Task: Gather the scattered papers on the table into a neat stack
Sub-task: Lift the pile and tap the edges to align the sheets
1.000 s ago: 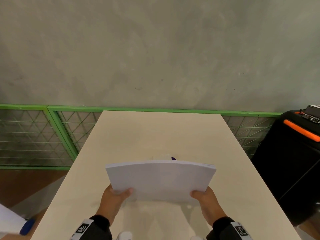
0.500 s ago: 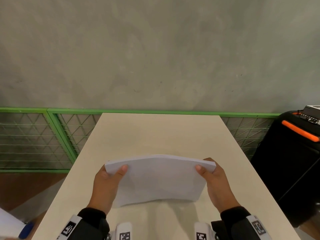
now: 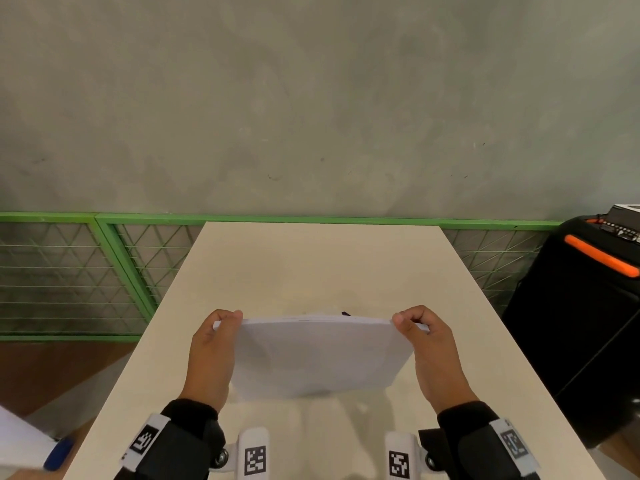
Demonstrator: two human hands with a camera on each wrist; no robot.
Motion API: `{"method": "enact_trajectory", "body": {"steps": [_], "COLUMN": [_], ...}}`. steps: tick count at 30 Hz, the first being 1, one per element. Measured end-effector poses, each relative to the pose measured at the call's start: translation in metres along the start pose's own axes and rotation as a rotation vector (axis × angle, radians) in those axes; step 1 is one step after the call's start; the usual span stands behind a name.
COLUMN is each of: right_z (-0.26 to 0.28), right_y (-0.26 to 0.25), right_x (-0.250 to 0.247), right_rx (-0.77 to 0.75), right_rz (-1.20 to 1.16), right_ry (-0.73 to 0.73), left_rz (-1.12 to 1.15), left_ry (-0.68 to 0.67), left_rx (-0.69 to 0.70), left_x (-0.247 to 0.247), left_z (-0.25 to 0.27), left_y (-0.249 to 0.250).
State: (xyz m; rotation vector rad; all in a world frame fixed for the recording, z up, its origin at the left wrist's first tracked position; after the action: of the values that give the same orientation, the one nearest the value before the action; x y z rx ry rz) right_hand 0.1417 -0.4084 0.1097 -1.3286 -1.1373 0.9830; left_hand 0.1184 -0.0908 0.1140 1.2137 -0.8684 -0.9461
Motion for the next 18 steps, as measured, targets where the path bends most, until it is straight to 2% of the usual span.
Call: {"method": "enact_trajectory", "body": {"steps": [7, 12, 18], "right_z": [0.006, 0.016, 0.016], "right_y": [0.009, 0.034, 0.045], "right_x": [-0.003, 0.0, 0.003], "right_rx": [-0.005, 0.053, 0.114], "right_rz": [0.008, 0.057, 0.024], "right_ry": [-0.014, -0.05, -0.037], "left_rz": [-0.039, -0.102, -0.041], "left_ry": [0.035, -0.032, -0.101], "left_rx": [0.036, 0.071, -0.052], "left_x": [-0.001, -0.005, -0.001], "left_z": [0.0, -0.004, -0.004], "left_y": [-0.002, -0.029, -0.05]}}
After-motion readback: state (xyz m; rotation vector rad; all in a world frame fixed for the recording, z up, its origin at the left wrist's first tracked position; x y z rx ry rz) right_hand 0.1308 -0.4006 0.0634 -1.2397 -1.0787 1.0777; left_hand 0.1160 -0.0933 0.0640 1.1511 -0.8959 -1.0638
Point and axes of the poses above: each hand's wrist, its own z-axis away from the middle knuckle, its own x-axis out of the palm, y = z × x, the point moved 9 cm from there along -z, towards the middle knuckle, and after that the axes turned 3 degrees about -x, right-handed, at the moved point
